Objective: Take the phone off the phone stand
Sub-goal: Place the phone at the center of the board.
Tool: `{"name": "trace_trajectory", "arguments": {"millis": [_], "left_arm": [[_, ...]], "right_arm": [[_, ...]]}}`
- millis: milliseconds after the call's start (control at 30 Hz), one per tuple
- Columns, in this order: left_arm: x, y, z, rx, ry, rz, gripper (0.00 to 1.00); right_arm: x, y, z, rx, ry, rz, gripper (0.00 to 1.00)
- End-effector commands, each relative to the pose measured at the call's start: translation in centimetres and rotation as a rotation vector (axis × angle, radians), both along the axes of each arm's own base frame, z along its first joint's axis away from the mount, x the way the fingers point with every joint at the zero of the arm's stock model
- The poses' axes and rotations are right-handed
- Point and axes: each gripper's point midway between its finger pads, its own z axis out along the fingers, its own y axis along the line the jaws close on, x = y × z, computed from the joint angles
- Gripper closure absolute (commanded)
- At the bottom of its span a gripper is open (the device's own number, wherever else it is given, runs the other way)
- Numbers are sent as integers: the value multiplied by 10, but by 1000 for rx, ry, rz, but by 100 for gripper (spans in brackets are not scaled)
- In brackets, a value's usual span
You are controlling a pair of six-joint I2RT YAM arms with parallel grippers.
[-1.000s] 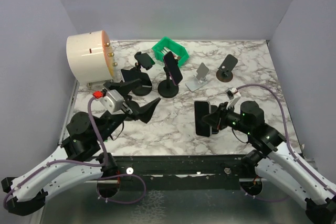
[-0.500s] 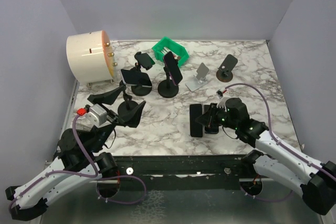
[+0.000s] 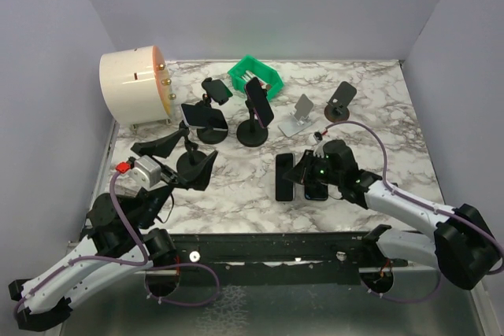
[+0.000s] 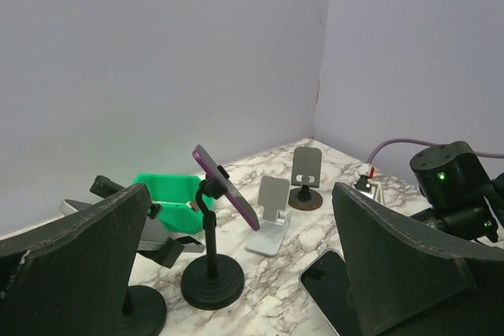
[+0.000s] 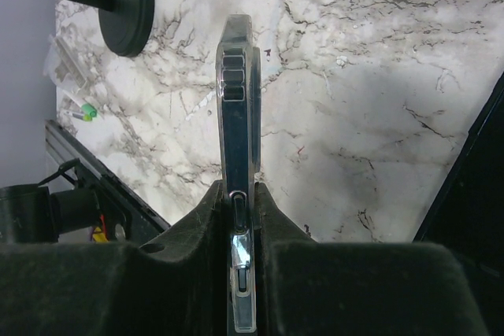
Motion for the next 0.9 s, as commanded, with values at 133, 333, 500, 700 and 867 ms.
{"name": "trace_trajectory", "arguments": {"millis": [133,333,500,700,867], "left_arm": [[5,1,-9,16,21,24,1],[6,-9,-15,43,37,-3,1],[7,-15,-19,65,48,-18,1],[6,-18,-20,73,48,-27,1],[8,-21,-24,101,51,-28,1]], "right_arm": [[23,11,15,42,0,-80,100],[29,10,2,-5,43,-101,100],[32,10,-11,-40,85,-119,100],[32,10,-23,-69,110,-112,97],[33,12,-32,-85,139,-111,96]]}}
